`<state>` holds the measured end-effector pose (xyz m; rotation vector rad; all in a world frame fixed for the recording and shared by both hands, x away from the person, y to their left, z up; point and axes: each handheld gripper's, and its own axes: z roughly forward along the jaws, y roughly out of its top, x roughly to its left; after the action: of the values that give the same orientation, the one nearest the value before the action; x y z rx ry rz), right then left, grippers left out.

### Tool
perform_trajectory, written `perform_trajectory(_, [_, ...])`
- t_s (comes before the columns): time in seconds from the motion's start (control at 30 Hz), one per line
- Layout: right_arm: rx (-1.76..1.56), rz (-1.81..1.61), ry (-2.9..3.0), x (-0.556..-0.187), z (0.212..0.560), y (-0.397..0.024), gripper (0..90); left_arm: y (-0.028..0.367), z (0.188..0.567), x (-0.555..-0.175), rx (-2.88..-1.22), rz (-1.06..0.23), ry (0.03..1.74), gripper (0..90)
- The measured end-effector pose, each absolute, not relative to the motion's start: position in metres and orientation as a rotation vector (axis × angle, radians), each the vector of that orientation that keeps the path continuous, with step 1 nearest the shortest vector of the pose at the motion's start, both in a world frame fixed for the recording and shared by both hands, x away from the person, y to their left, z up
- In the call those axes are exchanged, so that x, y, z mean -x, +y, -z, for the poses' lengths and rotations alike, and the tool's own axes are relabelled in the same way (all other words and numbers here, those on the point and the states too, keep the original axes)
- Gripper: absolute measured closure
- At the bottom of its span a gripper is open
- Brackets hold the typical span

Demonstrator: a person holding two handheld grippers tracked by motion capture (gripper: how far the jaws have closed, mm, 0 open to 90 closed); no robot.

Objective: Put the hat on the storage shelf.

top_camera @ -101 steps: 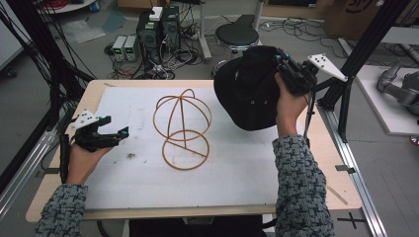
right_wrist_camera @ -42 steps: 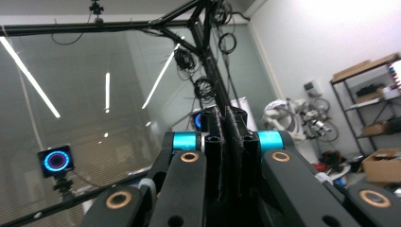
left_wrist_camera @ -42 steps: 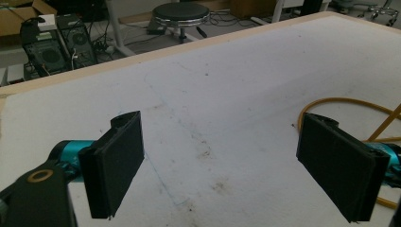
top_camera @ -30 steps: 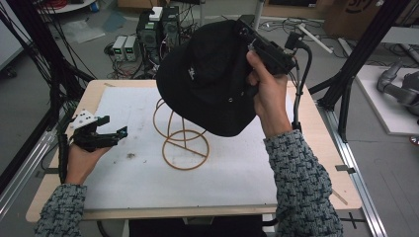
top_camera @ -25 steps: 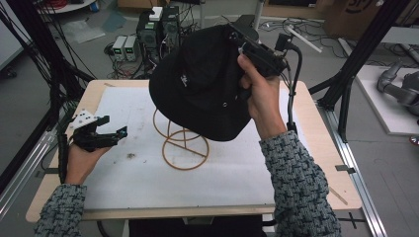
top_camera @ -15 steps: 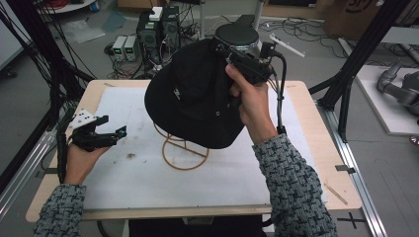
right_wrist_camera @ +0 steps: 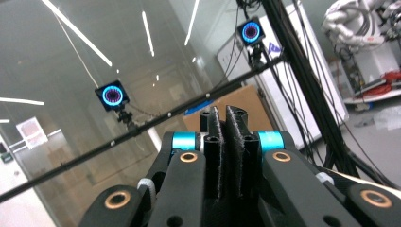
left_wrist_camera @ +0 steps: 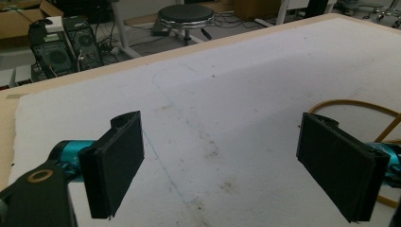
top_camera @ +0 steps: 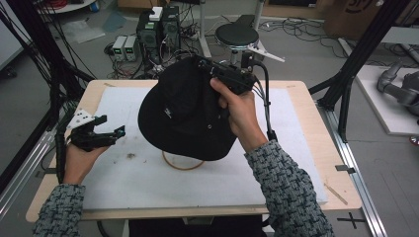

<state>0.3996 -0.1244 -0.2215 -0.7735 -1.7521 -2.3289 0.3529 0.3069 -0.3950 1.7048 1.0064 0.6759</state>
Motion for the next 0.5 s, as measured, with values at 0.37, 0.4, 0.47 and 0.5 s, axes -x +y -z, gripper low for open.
perform_trajectory(0.37, [0.791, 2.252, -1.84, -0.4, 0.245, -0.11, 85.5, 0.309, 0.394, -0.352, -1.699, -0.68, 1.007, 16.0])
perform_trajectory(0.4, [0.797, 2.244, -1.843, -0.4, 0.248, -0.109, 85.5, 0.31, 0.394, -0.352, -1.7, -0.681, 1.009, 16.0])
perform_trajectory(0.47, [0.803, 2.227, -1.868, -0.399, 0.251, -0.108, 85.4, 0.31, 0.394, -0.352, -1.703, -0.681, 1.01, 16.0])
perform_trajectory(0.5, [0.804, 2.22, -1.881, -0.4, 0.252, -0.107, 85.3, 0.31, 0.394, -0.352, -1.702, -0.681, 1.01, 16.0])
